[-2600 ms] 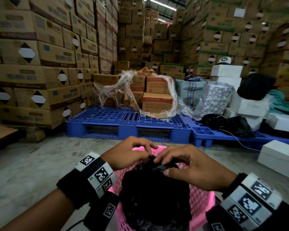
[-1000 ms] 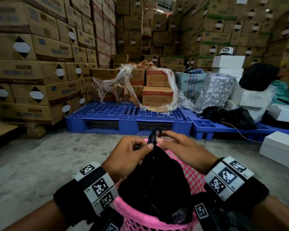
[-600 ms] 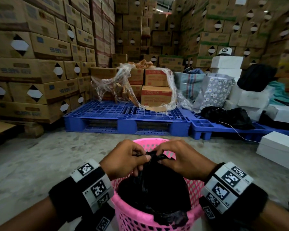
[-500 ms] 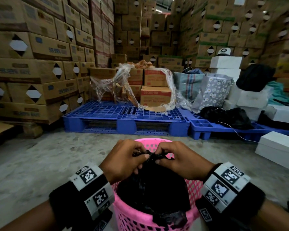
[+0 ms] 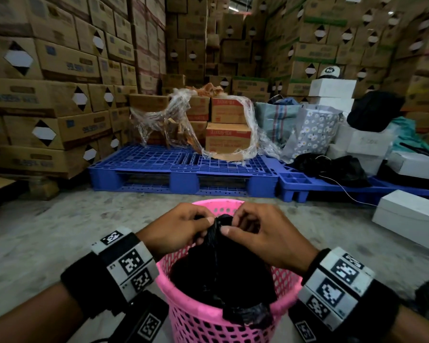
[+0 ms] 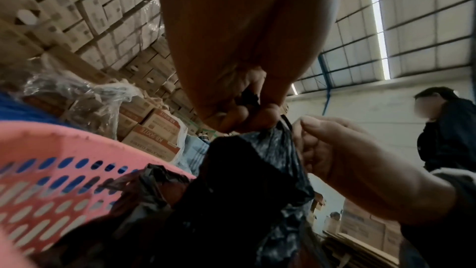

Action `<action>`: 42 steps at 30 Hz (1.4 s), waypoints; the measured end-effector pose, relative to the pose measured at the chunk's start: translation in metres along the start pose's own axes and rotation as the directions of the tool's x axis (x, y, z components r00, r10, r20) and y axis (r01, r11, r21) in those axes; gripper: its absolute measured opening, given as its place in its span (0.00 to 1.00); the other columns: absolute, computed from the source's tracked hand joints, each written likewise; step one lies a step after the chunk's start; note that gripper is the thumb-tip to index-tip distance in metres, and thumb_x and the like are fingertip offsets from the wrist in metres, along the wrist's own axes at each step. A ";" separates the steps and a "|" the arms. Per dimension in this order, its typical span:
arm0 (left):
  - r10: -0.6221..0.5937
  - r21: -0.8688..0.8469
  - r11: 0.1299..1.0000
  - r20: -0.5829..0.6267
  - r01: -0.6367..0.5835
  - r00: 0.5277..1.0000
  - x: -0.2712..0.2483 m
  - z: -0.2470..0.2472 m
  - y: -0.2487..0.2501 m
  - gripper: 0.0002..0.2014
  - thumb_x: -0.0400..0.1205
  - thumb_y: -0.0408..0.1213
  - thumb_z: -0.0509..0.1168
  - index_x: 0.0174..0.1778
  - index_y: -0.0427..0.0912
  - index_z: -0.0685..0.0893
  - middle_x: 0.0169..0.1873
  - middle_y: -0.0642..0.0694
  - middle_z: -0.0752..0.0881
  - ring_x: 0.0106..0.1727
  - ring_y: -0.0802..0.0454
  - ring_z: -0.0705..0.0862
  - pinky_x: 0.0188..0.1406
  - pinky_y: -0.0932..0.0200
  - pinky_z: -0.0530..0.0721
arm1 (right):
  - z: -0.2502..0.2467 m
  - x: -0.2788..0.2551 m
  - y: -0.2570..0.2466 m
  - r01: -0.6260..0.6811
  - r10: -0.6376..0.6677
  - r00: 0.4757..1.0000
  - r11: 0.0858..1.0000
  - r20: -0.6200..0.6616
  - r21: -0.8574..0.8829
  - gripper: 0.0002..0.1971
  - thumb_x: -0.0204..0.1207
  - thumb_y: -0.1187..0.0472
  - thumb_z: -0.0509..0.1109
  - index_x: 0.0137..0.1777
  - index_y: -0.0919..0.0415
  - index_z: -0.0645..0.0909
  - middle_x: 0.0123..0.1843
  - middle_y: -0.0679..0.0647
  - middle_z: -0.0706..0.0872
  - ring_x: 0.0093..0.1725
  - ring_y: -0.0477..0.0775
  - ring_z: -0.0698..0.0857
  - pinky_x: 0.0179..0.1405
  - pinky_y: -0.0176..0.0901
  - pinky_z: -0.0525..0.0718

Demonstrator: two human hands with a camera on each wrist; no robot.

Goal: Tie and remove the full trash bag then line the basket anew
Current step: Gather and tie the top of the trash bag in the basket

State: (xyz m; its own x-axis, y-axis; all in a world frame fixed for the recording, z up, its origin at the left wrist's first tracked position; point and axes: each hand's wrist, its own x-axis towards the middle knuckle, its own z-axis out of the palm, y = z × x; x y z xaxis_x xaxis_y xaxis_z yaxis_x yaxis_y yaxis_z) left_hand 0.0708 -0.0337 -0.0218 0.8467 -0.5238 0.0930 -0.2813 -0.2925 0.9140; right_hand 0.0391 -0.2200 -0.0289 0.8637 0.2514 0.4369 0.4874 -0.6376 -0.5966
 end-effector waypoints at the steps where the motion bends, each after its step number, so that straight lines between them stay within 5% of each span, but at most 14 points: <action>1: -0.021 -0.028 0.999 0.007 0.021 1.000 0.001 0.001 -0.001 0.12 0.83 0.28 0.56 0.34 0.37 0.77 0.22 0.49 0.72 0.20 0.60 0.73 0.20 0.70 0.69 | 0.002 -0.001 -0.001 -0.010 0.010 1.000 1.000 0.012 -0.020 0.12 0.66 0.48 0.76 0.40 0.54 0.81 0.32 0.47 0.86 0.29 0.41 0.81 0.31 0.39 0.81; 5: -0.076 -0.122 0.989 0.035 0.080 0.996 0.004 0.001 -0.006 0.15 0.81 0.26 0.57 0.28 0.41 0.77 0.17 0.53 0.74 0.18 0.60 0.73 0.18 0.71 0.70 | 0.007 -0.002 -0.004 -0.010 0.014 0.998 0.998 0.068 -0.057 0.15 0.65 0.56 0.78 0.51 0.53 0.81 0.39 0.40 0.85 0.35 0.42 0.83 0.38 0.36 0.82; 9: -0.072 -0.119 0.990 0.053 0.078 0.996 0.002 0.001 -0.007 0.14 0.81 0.26 0.57 0.30 0.39 0.78 0.16 0.54 0.75 0.18 0.59 0.74 0.17 0.71 0.70 | 0.008 -0.001 -0.004 -0.001 0.005 0.998 0.997 0.060 -0.073 0.06 0.69 0.65 0.73 0.46 0.58 0.84 0.39 0.53 0.90 0.38 0.48 0.85 0.40 0.40 0.83; 13: -0.058 -0.143 0.988 0.033 0.063 0.998 0.000 -0.003 -0.008 0.12 0.82 0.27 0.58 0.33 0.38 0.80 0.17 0.51 0.78 0.18 0.57 0.76 0.17 0.70 0.71 | 0.002 -0.003 -0.005 0.155 -0.138 0.988 0.936 0.075 -0.315 0.06 0.74 0.60 0.67 0.48 0.55 0.85 0.45 0.54 0.92 0.45 0.55 0.87 0.44 0.49 0.83; 17: 0.051 0.109 0.993 -0.047 -0.045 0.998 -0.001 -0.012 -0.015 0.08 0.81 0.27 0.60 0.44 0.33 0.84 0.16 0.50 0.80 0.20 0.55 0.78 0.20 0.67 0.76 | -0.014 -0.003 0.004 0.159 -0.137 0.987 0.912 0.086 -0.378 0.05 0.73 0.61 0.67 0.45 0.54 0.84 0.42 0.53 0.92 0.43 0.56 0.87 0.41 0.50 0.84; 20: 0.147 0.429 0.898 -0.087 -0.096 0.985 -0.013 -0.033 -0.028 0.06 0.80 0.30 0.63 0.41 0.40 0.85 0.17 0.50 0.80 0.19 0.60 0.77 0.22 0.65 0.78 | -0.040 -0.009 0.034 0.068 -0.028 0.995 0.889 0.092 -0.454 0.04 0.72 0.64 0.69 0.42 0.55 0.84 0.38 0.55 0.91 0.39 0.59 0.88 0.35 0.50 0.83; 22: 0.196 0.661 0.735 0.009 -0.153 0.981 -0.023 -0.046 -0.039 0.05 0.79 0.34 0.65 0.38 0.44 0.84 0.19 0.53 0.80 0.21 0.61 0.79 0.25 0.67 0.75 | -0.047 -0.022 0.055 0.039 0.049 0.988 0.847 0.150 -0.531 0.04 0.71 0.64 0.70 0.41 0.54 0.84 0.36 0.56 0.90 0.38 0.62 0.87 0.32 0.51 0.81; 25: 0.131 0.855 0.501 0.079 -0.135 0.988 -0.029 -0.055 -0.054 0.03 0.78 0.39 0.65 0.40 0.48 0.83 0.28 0.51 0.84 0.36 0.51 0.84 0.35 0.54 0.77 | -0.048 -0.037 0.077 0.027 0.154 0.957 0.794 0.245 -0.607 0.03 0.68 0.64 0.68 0.38 0.54 0.80 0.35 0.57 0.88 0.38 0.66 0.86 0.31 0.55 0.82; 27: 0.097 0.886 0.453 0.058 -0.096 0.994 -0.033 -0.058 -0.062 0.03 0.78 0.41 0.63 0.41 0.48 0.82 0.34 0.46 0.86 0.44 0.40 0.84 0.39 0.48 0.78 | -0.055 -0.040 0.085 0.007 0.195 0.949 0.774 0.248 -0.633 0.04 0.67 0.64 0.67 0.38 0.53 0.80 0.37 0.56 0.89 0.39 0.64 0.86 0.33 0.57 0.84; 34: 0.098 0.929 0.368 0.004 -0.040 0.995 -0.034 -0.066 -0.071 0.06 0.81 0.42 0.59 0.46 0.48 0.81 0.41 0.37 0.87 0.47 0.35 0.83 0.35 0.51 0.70 | -0.064 -0.044 0.093 0.027 0.208 0.950 0.690 0.234 -0.723 0.06 0.71 0.61 0.65 0.44 0.49 0.81 0.45 0.51 0.89 0.45 0.60 0.86 0.36 0.54 0.84; 38: 0.035 0.890 0.447 -0.125 0.097 0.992 -0.029 -0.072 -0.072 0.08 0.81 0.45 0.59 0.41 0.46 0.79 0.40 0.42 0.86 0.45 0.42 0.83 0.37 0.52 0.75 | -0.068 -0.041 0.082 -0.009 0.158 0.971 0.772 0.178 -0.635 0.06 0.72 0.61 0.68 0.43 0.48 0.83 0.41 0.48 0.90 0.41 0.55 0.87 0.34 0.49 0.81; 40: 0.007 0.753 0.639 -0.209 0.157 0.978 -0.020 -0.070 -0.063 0.11 0.82 0.40 0.61 0.35 0.41 0.78 0.26 0.47 0.82 0.27 0.55 0.80 0.25 0.61 0.73 | -0.071 -0.035 0.068 0.011 0.082 0.984 0.856 0.156 -0.517 0.07 0.72 0.63 0.71 0.41 0.48 0.83 0.36 0.46 0.89 0.36 0.47 0.85 0.32 0.44 0.80; 42: -0.059 0.385 0.906 -0.294 0.175 0.954 -0.009 -0.059 -0.048 0.15 0.83 0.33 0.59 0.28 0.38 0.77 0.15 0.50 0.76 0.13 0.59 0.73 0.13 0.68 0.69 | -0.069 -0.027 0.045 0.036 0.008 0.992 0.942 0.129 -0.335 0.06 0.71 0.64 0.71 0.39 0.50 0.84 0.32 0.46 0.88 0.33 0.44 0.85 0.29 0.33 0.77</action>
State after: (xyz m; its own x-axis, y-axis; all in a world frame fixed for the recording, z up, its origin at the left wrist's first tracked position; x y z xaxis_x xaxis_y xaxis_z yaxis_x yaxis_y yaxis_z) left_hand 0.1030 0.0326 -0.0429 0.9571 -0.2472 0.1509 -0.2808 -0.6647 0.6923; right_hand 0.0288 -0.3061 -0.0211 0.8768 0.3383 0.3417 0.4470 -0.8351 -0.3204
